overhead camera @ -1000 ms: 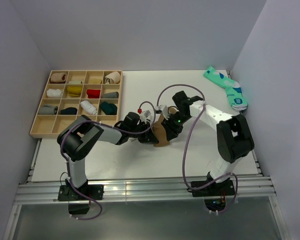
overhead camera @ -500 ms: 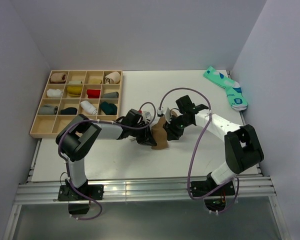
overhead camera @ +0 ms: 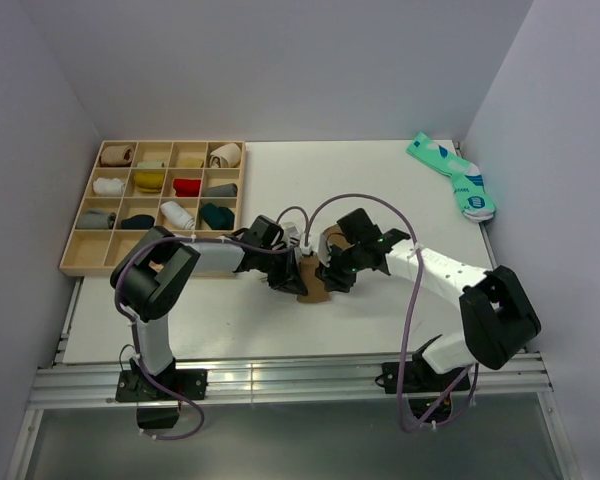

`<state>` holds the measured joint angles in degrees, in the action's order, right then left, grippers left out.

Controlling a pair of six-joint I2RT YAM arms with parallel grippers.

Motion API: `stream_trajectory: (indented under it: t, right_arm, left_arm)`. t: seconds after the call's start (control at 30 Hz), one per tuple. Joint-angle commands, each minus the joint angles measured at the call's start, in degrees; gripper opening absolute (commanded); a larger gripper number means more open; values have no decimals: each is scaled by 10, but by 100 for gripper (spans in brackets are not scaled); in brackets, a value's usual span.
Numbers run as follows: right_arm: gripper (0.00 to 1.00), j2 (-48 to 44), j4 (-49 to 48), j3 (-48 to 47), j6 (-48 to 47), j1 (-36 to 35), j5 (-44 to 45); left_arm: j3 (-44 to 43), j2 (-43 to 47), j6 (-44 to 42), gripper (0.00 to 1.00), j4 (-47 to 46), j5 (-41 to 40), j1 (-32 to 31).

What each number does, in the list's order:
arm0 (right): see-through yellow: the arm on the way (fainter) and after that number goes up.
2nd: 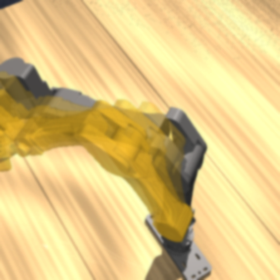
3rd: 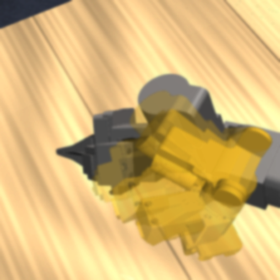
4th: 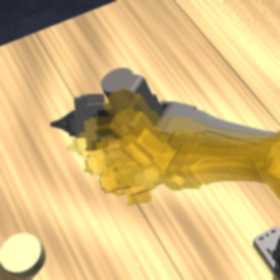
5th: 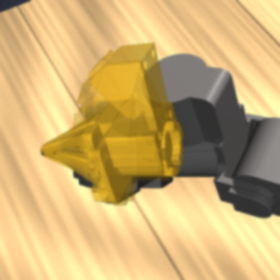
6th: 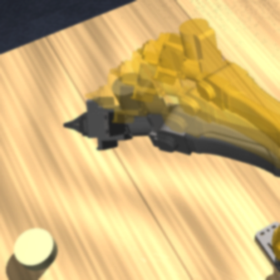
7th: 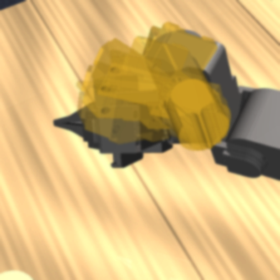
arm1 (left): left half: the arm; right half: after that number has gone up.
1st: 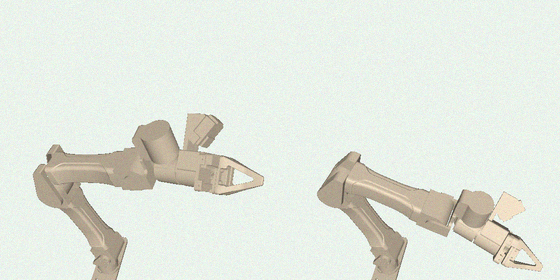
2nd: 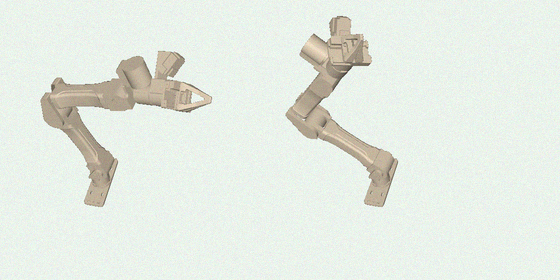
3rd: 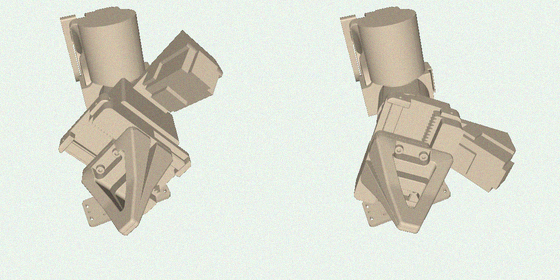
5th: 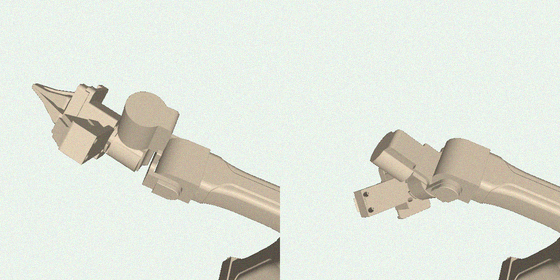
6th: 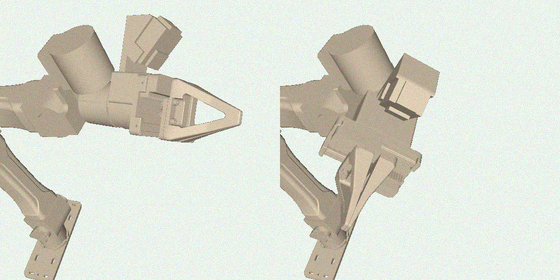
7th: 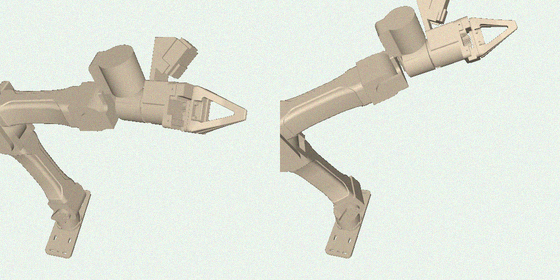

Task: Roll the socks
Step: Roll the sock at the center of the board.

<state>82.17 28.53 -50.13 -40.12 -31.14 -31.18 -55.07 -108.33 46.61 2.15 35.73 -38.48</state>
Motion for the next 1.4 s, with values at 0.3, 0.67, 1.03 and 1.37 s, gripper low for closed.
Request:
stream_trajectory:
  t: [0.3, 0.67, 1.03, 1.37]
  right_arm:
    - [51, -10, -104, 60, -19, -108, 105]
    - [51, 37, -109, 47, -22, -150, 141]
    - [50, 77, -84, 24, -11, -151, 141]
    - [22, 77, -27, -6, -6, -109, 58]
  left_arm:
    - [-19, -19, -35, 0, 86, -17, 12]
    - [-21, -39, -29, 0, 66, -1, 12]
    - [1, -40, -17, 1, 24, 15, 14]
    - [49, 3, 32, 23, -60, 8, 18]
